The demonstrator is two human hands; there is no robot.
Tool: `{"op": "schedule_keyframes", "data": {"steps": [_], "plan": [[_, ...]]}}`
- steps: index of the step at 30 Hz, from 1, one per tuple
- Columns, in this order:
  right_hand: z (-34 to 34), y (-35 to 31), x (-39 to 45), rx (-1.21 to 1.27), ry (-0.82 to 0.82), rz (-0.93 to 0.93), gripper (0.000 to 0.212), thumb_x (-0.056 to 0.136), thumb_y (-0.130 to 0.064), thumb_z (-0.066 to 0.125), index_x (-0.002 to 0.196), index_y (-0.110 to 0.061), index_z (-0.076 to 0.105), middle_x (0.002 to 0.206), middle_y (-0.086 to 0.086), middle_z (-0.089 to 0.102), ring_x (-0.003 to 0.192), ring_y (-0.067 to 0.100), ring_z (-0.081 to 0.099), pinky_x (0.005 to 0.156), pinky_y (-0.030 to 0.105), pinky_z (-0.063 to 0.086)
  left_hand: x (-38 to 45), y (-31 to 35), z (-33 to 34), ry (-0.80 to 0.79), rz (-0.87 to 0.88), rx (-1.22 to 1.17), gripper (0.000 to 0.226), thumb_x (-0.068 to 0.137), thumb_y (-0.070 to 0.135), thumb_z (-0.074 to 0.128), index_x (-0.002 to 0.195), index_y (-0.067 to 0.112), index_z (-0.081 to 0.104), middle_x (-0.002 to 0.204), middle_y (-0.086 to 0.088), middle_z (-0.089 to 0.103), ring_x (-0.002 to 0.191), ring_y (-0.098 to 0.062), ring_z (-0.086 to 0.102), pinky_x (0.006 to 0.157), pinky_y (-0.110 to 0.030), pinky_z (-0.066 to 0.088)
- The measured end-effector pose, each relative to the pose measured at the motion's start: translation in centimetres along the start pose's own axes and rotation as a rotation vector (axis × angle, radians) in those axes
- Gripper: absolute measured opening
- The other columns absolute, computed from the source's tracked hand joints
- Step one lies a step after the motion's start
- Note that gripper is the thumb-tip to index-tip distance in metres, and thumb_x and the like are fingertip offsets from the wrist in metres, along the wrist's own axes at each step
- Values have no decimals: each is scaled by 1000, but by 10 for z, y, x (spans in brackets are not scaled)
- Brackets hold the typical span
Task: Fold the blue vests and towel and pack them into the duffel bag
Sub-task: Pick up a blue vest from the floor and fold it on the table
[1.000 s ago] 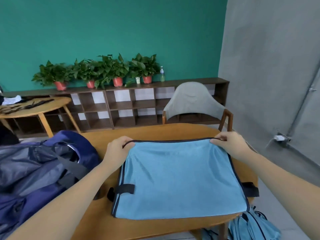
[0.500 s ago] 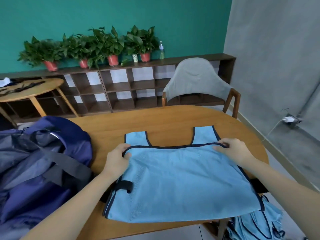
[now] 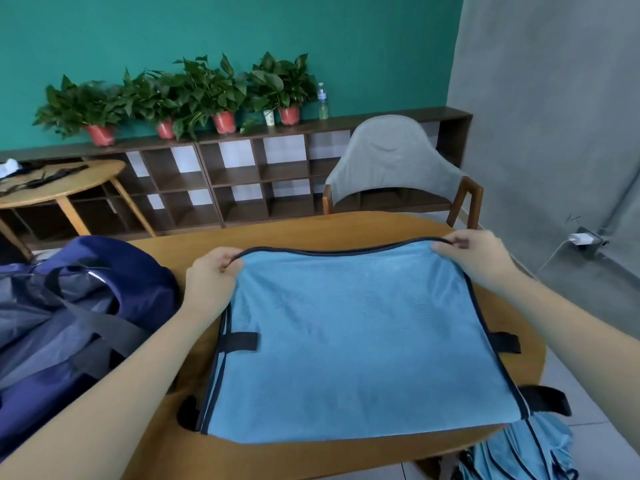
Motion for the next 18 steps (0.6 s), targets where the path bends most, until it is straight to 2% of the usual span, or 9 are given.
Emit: {"op": "schedule_keyframes", "data": {"steps": [2, 4, 6, 8, 12, 15, 18], "plan": [[26, 24, 13, -94, -91, 87, 23, 89, -36, 75, 98, -15, 71, 90, -2, 67, 88, 18, 63, 79, 31, 50, 10, -20, 24, -79, -74, 103, 17, 97, 19, 65, 113, 18, 69, 104, 3, 69, 107, -20, 64, 95, -28, 44], [47, 51, 14, -157, -159, 152, 21, 89, -36, 75, 97, -17, 72, 84, -2, 65, 80, 19, 63, 72, 33, 52, 8, -44, 48, -185, -155, 178, 32, 92, 20, 71, 123, 12, 66, 115, -7, 71, 116, -25, 63, 97, -28, 41], [52, 66, 9, -151, -114, 154, 18, 89, -40, 74, 92, -23, 73, 75, -1, 65, 70, 18, 60, 63, 34, 50, 2, -56, 60, -222, -148, 210, 39, 91, 20, 73, 128, 10, 64, 121, -10, 70, 119, -25, 62, 98, -27, 41], [51, 70, 6, -125, -42, 127, 15, 88, -42, 74, 91, -27, 73, 78, 0, 68, 75, 18, 63, 64, 33, 51, 0, -59, 61, -182, -118, 185, 38, 92, 20, 71, 129, 11, 63, 122, -9, 70, 119, -24, 62, 97, -26, 41], [47, 60, 1, -66, -18, 85, 15, 88, -37, 75, 92, -22, 74, 81, -1, 70, 79, 17, 64, 63, 26, 47, -4, -55, 58, -106, -46, 149, 30, 93, 14, 69, 122, 16, 66, 111, -6, 73, 112, -23, 64, 90, -21, 40], [32, 39, -6, 16, 18, 31, 6, 89, -32, 75, 88, -27, 73, 84, -7, 72, 81, 9, 65, 66, 20, 46, -6, -41, 45, -76, 73, 164, 27, 94, 14, 66, 118, 26, 67, 102, 1, 73, 100, -21, 66, 89, -29, 47], [10, 21, -6, 69, 91, -24, 6, 89, -31, 76, 91, -27, 72, 87, -13, 70, 84, 1, 63, 74, 19, 45, -3, -25, 26, -8, 139, 150, 25, 95, 20, 67, 118, 31, 66, 99, 7, 70, 91, -15, 64, 86, -31, 48]]}}
Point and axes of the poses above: each hand's wrist, its own x-axis towards the middle knuckle, its own z-axis out of the palm, y = z × x, the point moved 7 cm from there along x, towards the middle knuckle
